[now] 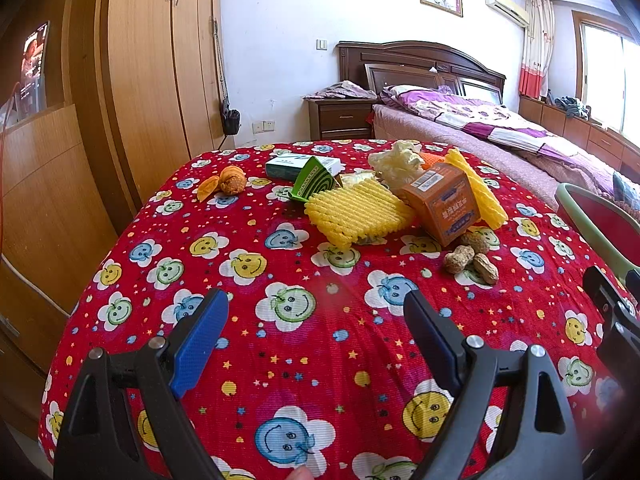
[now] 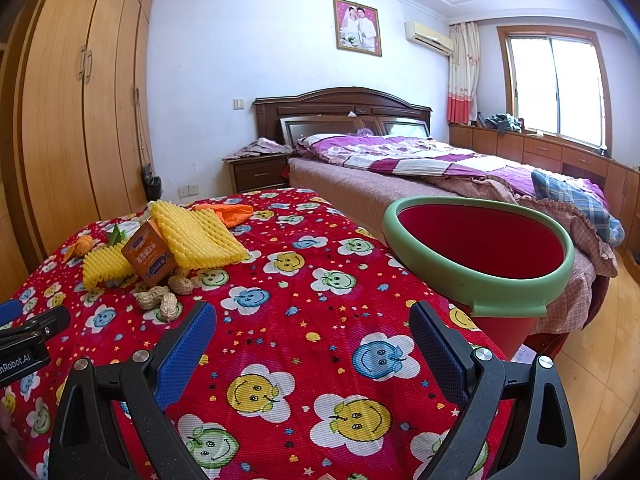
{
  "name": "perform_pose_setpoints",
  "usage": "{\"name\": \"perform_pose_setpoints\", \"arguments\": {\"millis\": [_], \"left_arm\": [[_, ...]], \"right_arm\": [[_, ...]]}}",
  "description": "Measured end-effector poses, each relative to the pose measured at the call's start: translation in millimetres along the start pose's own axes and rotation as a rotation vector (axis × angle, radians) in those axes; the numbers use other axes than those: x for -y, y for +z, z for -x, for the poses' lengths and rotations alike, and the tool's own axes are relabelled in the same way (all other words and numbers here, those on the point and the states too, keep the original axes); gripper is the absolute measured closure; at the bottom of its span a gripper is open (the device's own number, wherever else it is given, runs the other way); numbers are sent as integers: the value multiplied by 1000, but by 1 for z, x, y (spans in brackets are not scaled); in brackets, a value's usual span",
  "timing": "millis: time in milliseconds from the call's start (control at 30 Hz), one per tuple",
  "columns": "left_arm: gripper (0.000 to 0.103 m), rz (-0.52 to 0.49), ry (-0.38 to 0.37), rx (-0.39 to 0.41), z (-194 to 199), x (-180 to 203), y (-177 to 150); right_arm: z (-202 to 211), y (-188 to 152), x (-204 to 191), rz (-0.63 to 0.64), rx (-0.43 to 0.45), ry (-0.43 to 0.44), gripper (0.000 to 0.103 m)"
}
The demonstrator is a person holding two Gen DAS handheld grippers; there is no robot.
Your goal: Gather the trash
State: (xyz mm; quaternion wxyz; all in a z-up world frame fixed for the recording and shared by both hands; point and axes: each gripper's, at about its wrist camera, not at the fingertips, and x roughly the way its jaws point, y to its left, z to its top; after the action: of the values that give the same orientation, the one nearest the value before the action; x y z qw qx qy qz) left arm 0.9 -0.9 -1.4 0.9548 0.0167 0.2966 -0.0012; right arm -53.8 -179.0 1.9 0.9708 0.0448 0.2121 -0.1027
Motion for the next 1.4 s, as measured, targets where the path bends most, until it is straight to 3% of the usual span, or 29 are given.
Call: {"name": "perform_pose_setpoints", "arguments": {"millis": [1400], "left_arm": [[14, 2, -1, -3, -3, 1, 0]], "right_arm": [[-1, 0, -1, 5, 3, -3, 6]]}}
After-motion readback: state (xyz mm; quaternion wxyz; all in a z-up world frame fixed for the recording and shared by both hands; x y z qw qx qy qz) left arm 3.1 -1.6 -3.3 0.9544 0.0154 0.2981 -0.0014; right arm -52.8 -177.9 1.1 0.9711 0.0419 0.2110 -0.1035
